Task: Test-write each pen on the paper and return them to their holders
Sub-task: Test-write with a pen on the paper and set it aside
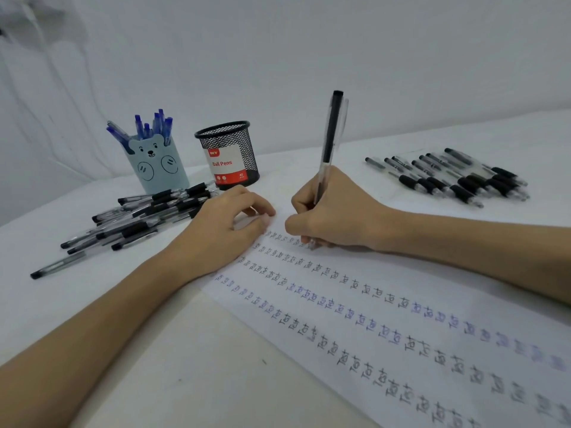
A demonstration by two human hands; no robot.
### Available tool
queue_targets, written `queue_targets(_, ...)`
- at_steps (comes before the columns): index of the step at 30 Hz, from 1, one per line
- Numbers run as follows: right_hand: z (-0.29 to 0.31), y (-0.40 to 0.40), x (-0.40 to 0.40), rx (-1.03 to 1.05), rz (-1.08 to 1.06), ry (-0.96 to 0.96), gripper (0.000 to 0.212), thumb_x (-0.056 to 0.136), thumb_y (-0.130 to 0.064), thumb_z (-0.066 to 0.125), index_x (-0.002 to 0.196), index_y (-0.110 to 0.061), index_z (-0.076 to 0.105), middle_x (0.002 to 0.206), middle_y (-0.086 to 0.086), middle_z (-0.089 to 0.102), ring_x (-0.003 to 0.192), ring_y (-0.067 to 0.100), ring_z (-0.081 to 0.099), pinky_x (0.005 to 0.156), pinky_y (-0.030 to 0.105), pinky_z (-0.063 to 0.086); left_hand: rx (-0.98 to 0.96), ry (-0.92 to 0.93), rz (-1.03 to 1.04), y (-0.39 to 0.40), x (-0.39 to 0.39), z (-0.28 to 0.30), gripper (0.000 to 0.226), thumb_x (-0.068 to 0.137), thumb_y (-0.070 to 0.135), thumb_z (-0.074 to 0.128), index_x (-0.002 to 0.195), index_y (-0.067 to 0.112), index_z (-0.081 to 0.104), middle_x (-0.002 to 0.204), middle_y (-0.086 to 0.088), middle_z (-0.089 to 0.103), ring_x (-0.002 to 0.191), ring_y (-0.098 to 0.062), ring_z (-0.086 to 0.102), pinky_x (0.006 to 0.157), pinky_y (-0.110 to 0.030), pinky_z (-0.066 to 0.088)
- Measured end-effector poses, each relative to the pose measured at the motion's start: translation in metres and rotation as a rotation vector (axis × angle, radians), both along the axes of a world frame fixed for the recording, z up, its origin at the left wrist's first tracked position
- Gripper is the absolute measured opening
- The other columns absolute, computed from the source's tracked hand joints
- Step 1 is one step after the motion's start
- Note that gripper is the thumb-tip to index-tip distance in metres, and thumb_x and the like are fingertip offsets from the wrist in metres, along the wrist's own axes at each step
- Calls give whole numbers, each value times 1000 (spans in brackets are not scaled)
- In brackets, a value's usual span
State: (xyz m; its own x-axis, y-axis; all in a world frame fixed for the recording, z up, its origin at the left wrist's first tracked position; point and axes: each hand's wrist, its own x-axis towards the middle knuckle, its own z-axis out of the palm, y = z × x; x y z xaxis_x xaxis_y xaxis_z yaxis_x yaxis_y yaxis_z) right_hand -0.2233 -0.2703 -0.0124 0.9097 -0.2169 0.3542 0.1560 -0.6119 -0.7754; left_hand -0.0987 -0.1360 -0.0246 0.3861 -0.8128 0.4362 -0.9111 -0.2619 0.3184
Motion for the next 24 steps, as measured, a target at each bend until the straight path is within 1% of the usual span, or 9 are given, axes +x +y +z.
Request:
queue_targets(3,1,1,0,-4,-23,-25,49,73,7,56,35,-13,31,26,-9,33,50,24,55,34,12,30,1,13,1,0,-2,0,11,90,21,58,95,30,63,101,10,58,94,3,53,75,-1,34)
queue_targets(5,1,0,0,23,-26,-30,49,73,8,55,35,-13,30,26,-9,34,51,25,53,33,12,29,2,22,1,0,-2,0,12,90,22,57,95,31,63,101,10,58,94,3,53,75,-1,34)
queue_targets(8,1,1,1,25,-23,-9,49,73,7,55,36,-12,30,27,-9,35,46,22,53,33,12,30,-3,31,0,1,-2,0,12,91,22,57,96,30,64,102,10,58,95,2,54,76,-3,35)
queue_targets(11,0,0,1,22,-32,12,49,73,5,55,36,-13,29,30,-6,36,34,9,49,33,12,30,-10,32,1,1,-2,0,12,91,22,58,97,29,64,101,10,59,95,2,55,76,-3,35)
queue_targets(13,0,-1,1,34,-42,13,47,73,5,54,37,-12,30,30,-6,40,33,11,45,33,13,30,-9,31,-1,1,-1,0,12,91,21,58,97,28,65,101,9,59,95,2,54,76,-2,35)
queue_targets(15,0,-1,1,43,-48,-3,48,73,5,54,37,-13,29,28,-8,38,35,15,45,33,13,30,-8,32,-2,1,-1,0,12,91,22,58,97,29,65,101,10,59,94,3,54,76,-2,36)
queue_targets(20,-1,0,0,5,-52,-29,51,73,6,54,37,-14,25,26,-9,27,35,8,50,33,12,29,-11,34,8,0,-1,-1,12,90,23,58,97,30,65,101,11,59,94,2,56,76,-4,37)
queue_targets(23,0,0,0,11,-46,-26,51,74,5,55,37,-14,26,26,-9,31,44,20,50,33,13,29,-10,31,6,1,-2,0,12,90,22,58,96,30,65,101,11,59,93,3,56,75,-2,36)
queue_targets(24,0,0,1,19,-50,-23,51,74,5,54,37,-15,26,26,-9,31,43,20,50,32,13,29,-9,31,7,0,-2,-1,11,90,22,58,96,30,65,101,11,59,93,3,55,75,-2,36)
